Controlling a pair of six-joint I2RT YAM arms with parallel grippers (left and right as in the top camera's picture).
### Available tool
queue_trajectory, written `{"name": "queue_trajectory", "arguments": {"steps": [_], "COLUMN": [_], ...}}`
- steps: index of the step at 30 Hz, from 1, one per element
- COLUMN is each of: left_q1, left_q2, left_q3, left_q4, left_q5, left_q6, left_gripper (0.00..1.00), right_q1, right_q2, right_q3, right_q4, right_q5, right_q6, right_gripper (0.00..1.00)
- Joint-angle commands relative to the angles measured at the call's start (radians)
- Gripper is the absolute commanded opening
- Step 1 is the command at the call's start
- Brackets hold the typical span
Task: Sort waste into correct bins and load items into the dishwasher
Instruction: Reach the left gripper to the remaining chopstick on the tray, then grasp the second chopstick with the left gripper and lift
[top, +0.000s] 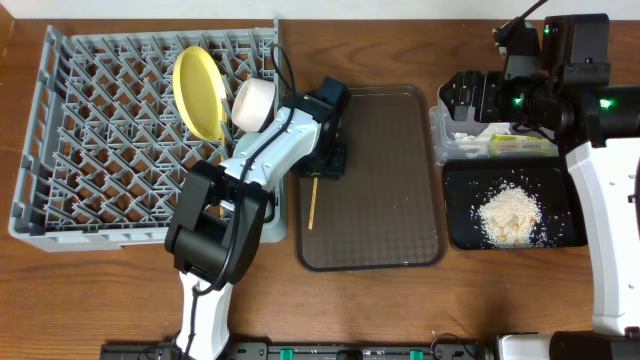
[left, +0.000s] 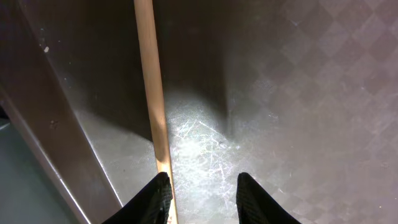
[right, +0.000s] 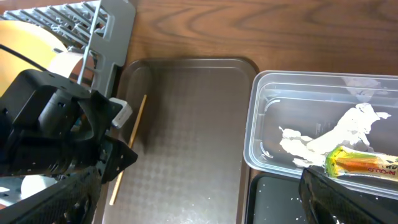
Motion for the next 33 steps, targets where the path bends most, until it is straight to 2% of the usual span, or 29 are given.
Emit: {"name": "queue_trajectory", "arguments": {"steps": [1,5,14,19,21,28,33], "left_q1": [0.007,0.007,0.009,0.02,0.023,0.024,0.024], "left_q2": [0.018,0.02,0.077,0.077,0.077,0.074,0.04], "left_q3": [0.032,0.032,0.028,0.028,0.028,0.037,0.145], "left_q4": [0.002,0.01,0.04,0.04,0.039,0.02,-0.122], "left_q5": [-0.045,-0.141,-0.115,-0.098,-0.098,-0.075,-0.004], "left_q6": [0.028,0.044,0.122,0.123,0.122,0.122,0.122], "left_gripper": [0.36,0.36,0.35,0.19,0.08,0.07,0.08], "right_q1": [0.002,0.002,0.002,0.002,0.002,0.002,0.002], "right_q2": [0.001,0.001,0.001,0.001,0.001,0.001,0.001], "right_q3": [0.01,0.01,0.01,0.01,0.01,0.01,0.01], "right_q4": [-0.002,-0.002,-0.002,-0.002,-0.002,-0.002,-0.002], "right_q5": [0.0,0.0,0.0,0.0,0.0,0.0,0.0], "right_q6": [-0.003,-0.003,-0.003,-0.003,-0.003,-0.003,-0.003], "right_gripper": [0.99,0.99,0.99,0.99,0.99,0.99,0.99]}}
